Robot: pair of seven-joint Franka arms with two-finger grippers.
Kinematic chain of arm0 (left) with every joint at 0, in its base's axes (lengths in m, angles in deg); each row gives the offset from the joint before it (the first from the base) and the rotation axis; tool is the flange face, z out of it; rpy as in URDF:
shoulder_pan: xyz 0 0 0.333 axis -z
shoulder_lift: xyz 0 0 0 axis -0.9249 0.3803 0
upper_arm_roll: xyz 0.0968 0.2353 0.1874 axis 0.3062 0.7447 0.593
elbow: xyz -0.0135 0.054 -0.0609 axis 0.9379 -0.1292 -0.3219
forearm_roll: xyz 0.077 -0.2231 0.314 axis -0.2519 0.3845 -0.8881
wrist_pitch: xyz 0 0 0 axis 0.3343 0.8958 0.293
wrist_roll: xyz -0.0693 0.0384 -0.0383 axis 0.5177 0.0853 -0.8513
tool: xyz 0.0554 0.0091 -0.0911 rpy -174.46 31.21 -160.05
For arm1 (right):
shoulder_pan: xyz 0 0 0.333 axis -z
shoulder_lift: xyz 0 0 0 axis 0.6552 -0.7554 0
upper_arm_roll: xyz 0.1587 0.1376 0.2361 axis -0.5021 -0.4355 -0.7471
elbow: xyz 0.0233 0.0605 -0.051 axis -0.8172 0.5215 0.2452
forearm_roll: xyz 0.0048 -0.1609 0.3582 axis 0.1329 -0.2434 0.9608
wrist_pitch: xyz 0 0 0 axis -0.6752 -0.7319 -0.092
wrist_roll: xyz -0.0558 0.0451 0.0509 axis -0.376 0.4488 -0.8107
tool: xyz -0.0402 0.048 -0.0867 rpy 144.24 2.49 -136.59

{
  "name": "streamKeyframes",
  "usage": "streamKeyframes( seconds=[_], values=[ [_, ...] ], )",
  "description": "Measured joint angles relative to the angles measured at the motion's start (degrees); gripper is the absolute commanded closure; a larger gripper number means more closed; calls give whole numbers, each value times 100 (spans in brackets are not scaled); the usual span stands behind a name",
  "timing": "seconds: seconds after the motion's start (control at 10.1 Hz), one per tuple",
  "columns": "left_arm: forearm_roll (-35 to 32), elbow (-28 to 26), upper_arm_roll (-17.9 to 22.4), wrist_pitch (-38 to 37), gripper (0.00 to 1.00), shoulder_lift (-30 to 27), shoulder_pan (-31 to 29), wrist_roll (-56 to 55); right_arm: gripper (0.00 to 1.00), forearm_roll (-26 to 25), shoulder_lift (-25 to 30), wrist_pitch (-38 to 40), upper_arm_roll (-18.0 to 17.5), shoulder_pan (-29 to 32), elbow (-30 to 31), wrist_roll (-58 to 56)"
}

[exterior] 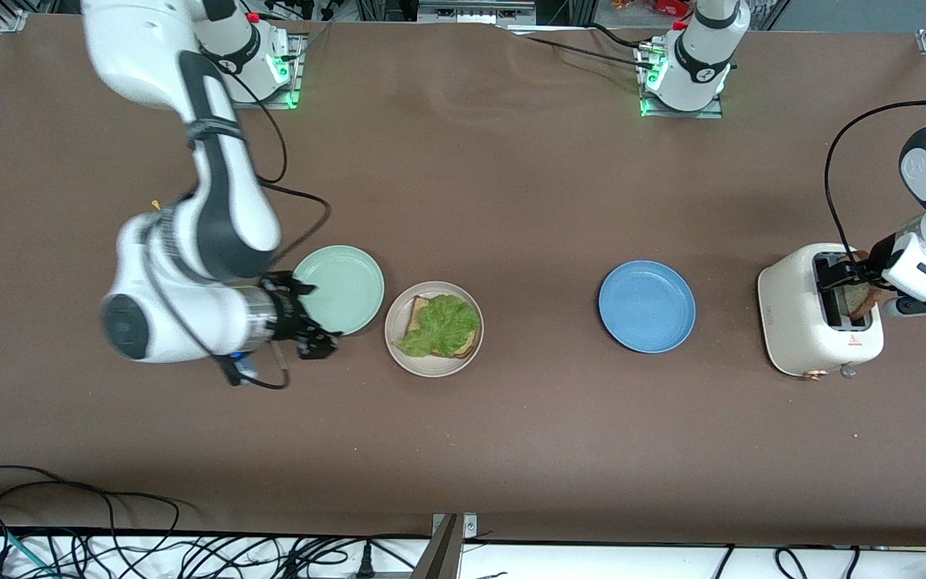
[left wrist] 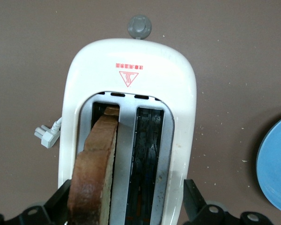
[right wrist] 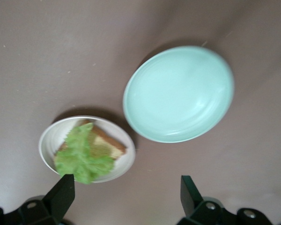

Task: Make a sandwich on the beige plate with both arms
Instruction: 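Withdraw the right gripper toward the yellow bottle and open it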

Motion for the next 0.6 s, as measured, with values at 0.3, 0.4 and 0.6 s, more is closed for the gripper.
streamKeyframes(
  seconds=[0.3, 0.4, 0.6],
  values=[
    [0, 14, 6, -16, 0, -4, -4, 8, 0, -674, 357, 1136, 800, 73, -6, -2516],
    [0, 57, 6, -60, 0, -4, -3, 8, 0, -848, 454, 1425, 1154, 72, -1, -3585],
    [0, 188, 9, -198, 0, -4, -8, 7, 0, -941, 555, 1701, 1991, 84, 160, -5863]
  ],
)
